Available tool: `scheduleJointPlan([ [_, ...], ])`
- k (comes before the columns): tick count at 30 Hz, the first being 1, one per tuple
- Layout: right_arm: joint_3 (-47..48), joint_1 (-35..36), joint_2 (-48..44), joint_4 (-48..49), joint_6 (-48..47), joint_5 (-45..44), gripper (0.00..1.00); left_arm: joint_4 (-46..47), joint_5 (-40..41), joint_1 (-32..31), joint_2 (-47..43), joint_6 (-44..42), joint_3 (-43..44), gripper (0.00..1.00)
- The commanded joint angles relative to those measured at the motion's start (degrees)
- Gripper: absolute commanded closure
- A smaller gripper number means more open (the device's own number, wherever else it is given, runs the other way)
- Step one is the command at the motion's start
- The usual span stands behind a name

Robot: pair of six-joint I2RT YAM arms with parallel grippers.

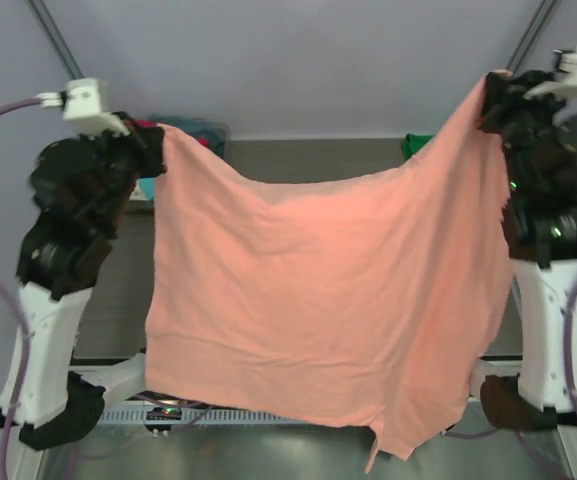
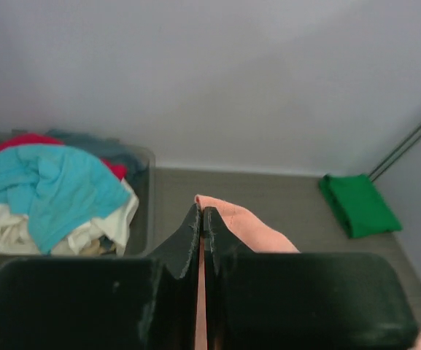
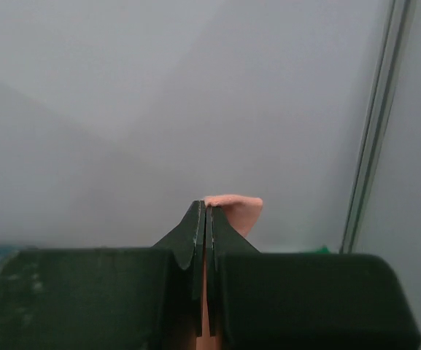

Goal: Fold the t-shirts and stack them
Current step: Flatten the tshirt out

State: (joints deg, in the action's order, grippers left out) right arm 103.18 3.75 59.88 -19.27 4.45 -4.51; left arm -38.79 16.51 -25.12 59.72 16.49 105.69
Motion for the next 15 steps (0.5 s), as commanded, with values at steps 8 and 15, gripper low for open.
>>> scheduleJointPlan([
  [8,-15.29,-5.59,34.23,16.54,3.99,0.57,0.98,14.77,-10.01,14.93,30.87,5.92,-16.39,1.0],
  [15,-8.43,-6.47,45.94,14.7,6.63,2.84,0.13,7.07,-14.76,15.63,50.39,5.74,1.7,0.22],
])
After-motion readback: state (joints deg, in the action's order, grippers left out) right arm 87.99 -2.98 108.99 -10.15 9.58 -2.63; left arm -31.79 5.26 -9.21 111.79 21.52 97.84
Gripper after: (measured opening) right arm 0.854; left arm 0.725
